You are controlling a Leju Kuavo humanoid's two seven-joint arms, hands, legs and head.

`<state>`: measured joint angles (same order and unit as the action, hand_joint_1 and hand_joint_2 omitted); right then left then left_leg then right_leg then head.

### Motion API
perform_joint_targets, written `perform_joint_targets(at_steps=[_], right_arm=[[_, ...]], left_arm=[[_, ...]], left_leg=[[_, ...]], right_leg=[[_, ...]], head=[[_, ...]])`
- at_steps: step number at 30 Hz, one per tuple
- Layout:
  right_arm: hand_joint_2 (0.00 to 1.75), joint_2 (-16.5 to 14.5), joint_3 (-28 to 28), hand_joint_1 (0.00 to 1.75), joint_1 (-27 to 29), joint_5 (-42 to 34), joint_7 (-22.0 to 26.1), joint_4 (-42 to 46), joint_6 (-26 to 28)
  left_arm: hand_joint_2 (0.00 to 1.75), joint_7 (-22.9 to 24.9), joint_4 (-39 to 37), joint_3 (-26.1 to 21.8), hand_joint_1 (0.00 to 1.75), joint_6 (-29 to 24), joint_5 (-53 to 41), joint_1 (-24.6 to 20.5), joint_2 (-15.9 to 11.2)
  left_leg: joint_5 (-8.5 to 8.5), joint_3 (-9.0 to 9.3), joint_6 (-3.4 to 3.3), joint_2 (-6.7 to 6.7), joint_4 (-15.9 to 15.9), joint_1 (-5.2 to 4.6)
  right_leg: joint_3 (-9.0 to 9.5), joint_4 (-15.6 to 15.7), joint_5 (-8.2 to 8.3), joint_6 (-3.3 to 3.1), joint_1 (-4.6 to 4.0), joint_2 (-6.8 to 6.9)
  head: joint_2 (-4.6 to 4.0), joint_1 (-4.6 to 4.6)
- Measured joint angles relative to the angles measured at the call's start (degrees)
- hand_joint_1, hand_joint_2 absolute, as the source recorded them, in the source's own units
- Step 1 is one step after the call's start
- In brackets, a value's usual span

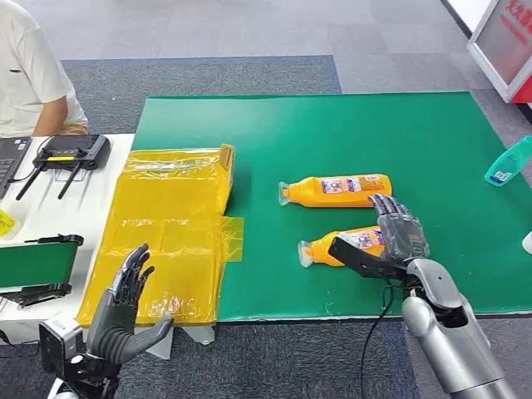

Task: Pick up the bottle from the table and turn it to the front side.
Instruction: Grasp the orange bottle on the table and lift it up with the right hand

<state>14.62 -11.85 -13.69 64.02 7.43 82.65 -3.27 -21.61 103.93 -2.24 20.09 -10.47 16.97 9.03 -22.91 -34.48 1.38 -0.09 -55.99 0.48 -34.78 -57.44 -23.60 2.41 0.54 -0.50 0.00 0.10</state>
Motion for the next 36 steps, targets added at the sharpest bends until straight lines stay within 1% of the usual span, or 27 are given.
perform_joint_targets(at_steps=[5, 8, 11, 16, 19, 23, 25, 28, 36], right_arm=[[1.75, 2.05, -1.57, 0.0, -1.02, -0.37, -0.02, -1.14, -1.29], [1.75, 4.05, -3.03, 0.0, -1.84, -2.06, -0.15, -1.65, -3.5], [1.75, 7.71, -5.18, 0.0, -3.27, -5.59, -0.38, -1.77, -6.82], [1.75, 15.58, -8.43, 0.0, -5.97, -10.82, -0.49, -0.32, -11.51], [1.75, 19.33, -10.61, 0.0, -7.79, -11.33, -1.08, 0.23, -12.94], [1.75, 22.65, -14.39, 0.0, -10.46, -8.91, -1.44, -0.26, -13.61], [1.75, 23.66, -16.53, 0.0, -12.06, -7.54, -1.44, -1.3, -13.7], [1.75, 24.28, -19.1, 0.0, -13.67, -6.51, -1.44, -3.06, -13.37], [1.75, 23.81, -24.77, 0.0, -15.34, -5.11, -1.64, -7.62, -12.08]], left_arm=[[1.75, -0.09, 0.0, -0.03, 0.0, 0.13, 0.2, 0.01, -0.15], [1.75, -0.16, 0.0, -0.05, 0.0, 0.14, 0.27, 0.04, -0.21], [1.75, -0.34, 0.01, -0.22, 0.0, 0.27, 0.41, 0.13, -0.25], [1.75, -0.73, 0.01, -0.98, 0.0, 0.88, 0.6, 0.33, -0.28], [1.75, -0.92, 0.0, -1.17, 0.0, 1.2, 0.49, 0.29, -0.28], [1.75, -1.1, -0.08, -1.25, 0.0, 1.2, 0.43, -0.01, -0.31], [1.75, -1.13, -0.21, -1.26, 0.0, 1.2, 0.49, -0.31, -0.34], [1.75, -1.12, -0.43, -1.24, 0.0, 1.18, 0.52, -0.62, -0.39], [1.75, -0.93, -0.85, -0.81, 0.0, 0.59, 0.69, -1.12, -0.66]], left_leg=[[0.0, -0.01, 0.0, 0.0, 0.0, -0.01], [0.0, -0.01, -0.01, 0.0, 0.0, -0.03], [0.02, -0.01, -0.04, 0.0, -0.01, -0.06], [0.02, -0.04, -0.08, -0.02, -0.01, -0.13], [0.01, -0.04, -0.09, -0.02, -0.02, -0.14], [0.02, -0.04, -0.09, -0.01, -0.02, -0.14], [0.04, -0.03, -0.09, -0.01, -0.02, -0.13], [0.06, -0.03, -0.11, -0.01, -0.01, -0.13], [0.06, -0.06, -0.12, -0.01, -0.01, -0.13]], right_leg=[[0.01, 0.0, 0.0, 0.0, 0.01, 0.01], [0.0, 0.0, 0.0, 0.0, 0.03, 0.02], [0.01, 0.0, 0.01, 0.02, 0.06, 0.03], [-0.01, 0.0, 0.05, 0.08, 0.14, 0.04], [-0.01, 0.0, 0.05, 0.08, 0.14, 0.04], [-0.02, 0.0, 0.06, 0.08, 0.14, 0.03], [-0.02, 0.0, 0.06, 0.08, 0.13, 0.03], [-0.01, 0.0, 0.06, 0.09, 0.13, 0.04], [-0.02, 0.0, 0.06, 0.1, 0.13, 0.04]], head=[[0.0, 0.01], [0.0, 0.0], [0.0, 0.0], [0.0, 0.01], [0.0, 0.0], [0.0, 0.01], [0.0, 0.01], [0.0, 0.01], [0.0, 0.01]])
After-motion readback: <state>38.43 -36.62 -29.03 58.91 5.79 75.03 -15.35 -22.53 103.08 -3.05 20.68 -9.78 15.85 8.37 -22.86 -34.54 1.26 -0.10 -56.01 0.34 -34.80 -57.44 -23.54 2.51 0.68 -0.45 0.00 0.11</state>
